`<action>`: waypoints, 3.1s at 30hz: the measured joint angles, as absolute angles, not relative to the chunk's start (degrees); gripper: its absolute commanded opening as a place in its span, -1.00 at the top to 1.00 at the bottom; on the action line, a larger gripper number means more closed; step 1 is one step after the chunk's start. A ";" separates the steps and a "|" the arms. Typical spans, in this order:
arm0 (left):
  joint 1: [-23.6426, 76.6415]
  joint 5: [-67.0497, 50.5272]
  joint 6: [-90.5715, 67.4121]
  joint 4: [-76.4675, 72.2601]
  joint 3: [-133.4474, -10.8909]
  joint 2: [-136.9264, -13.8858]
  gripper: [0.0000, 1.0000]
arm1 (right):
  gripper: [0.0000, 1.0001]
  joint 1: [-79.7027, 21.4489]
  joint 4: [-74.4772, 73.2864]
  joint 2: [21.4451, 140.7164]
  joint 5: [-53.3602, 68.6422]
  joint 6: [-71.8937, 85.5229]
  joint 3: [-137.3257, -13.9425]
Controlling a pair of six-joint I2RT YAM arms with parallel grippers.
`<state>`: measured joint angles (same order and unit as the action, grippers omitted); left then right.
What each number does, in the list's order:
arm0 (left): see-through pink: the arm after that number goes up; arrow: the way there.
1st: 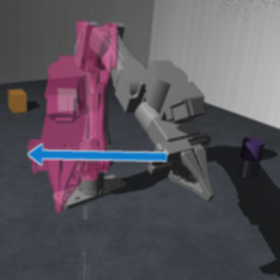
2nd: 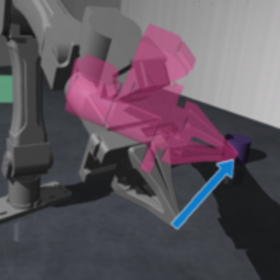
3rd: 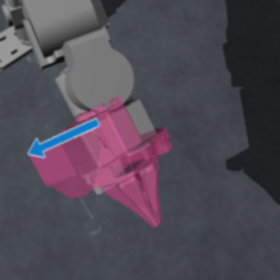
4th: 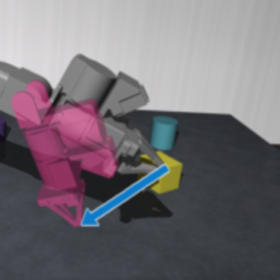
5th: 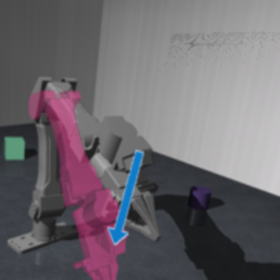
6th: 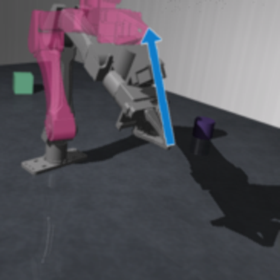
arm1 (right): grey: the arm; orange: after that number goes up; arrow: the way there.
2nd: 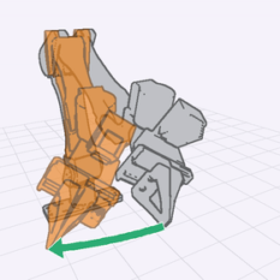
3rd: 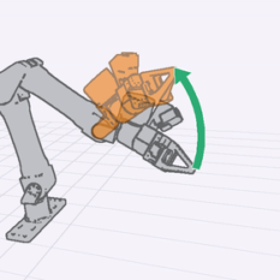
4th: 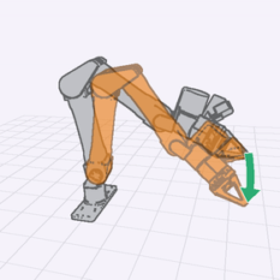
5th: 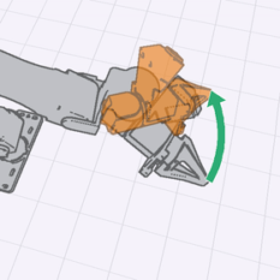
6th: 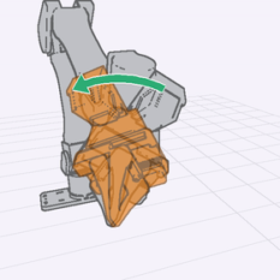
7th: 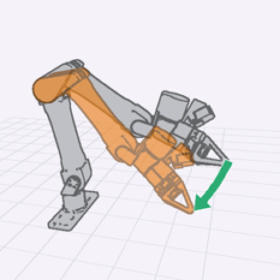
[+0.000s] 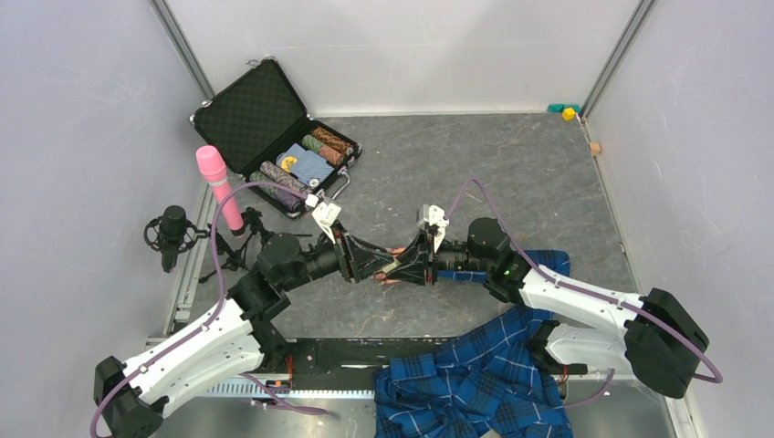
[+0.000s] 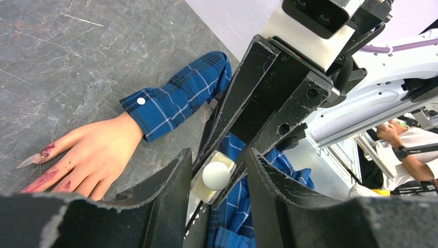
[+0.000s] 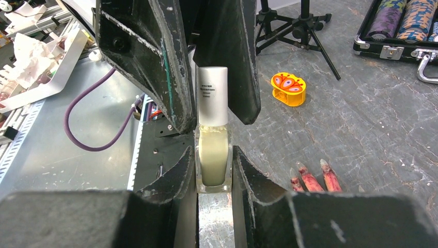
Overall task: Paint the nails
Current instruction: Unscrew the nail polish bottle.
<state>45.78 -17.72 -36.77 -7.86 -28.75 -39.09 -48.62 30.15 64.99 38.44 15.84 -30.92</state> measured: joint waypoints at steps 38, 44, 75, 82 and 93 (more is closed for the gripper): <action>46.15 -10.76 -40.91 -2.85 -28.58 -39.79 0.96 | 1.00 -51.72 25.43 64.99 27.83 10.13 -31.16; 46.37 -8.47 -43.72 -2.17 -28.58 -39.79 0.96 | 1.00 -53.28 24.95 64.71 23.59 8.80 -31.16; 45.74 0.27 -50.96 1.30 -28.58 -41.56 -0.51 | 1.00 -69.76 14.33 71.24 -22.90 1.67 -40.18; 45.78 1.54 -48.45 5.80 -29.43 -36.58 -0.99 | 1.00 -68.25 14.02 68.77 -28.84 1.87 -38.74; 45.78 1.06 -40.23 7.90 -32.73 -30.81 -0.99 | 1.00 -62.70 14.79 63.86 -12.36 4.54 -35.07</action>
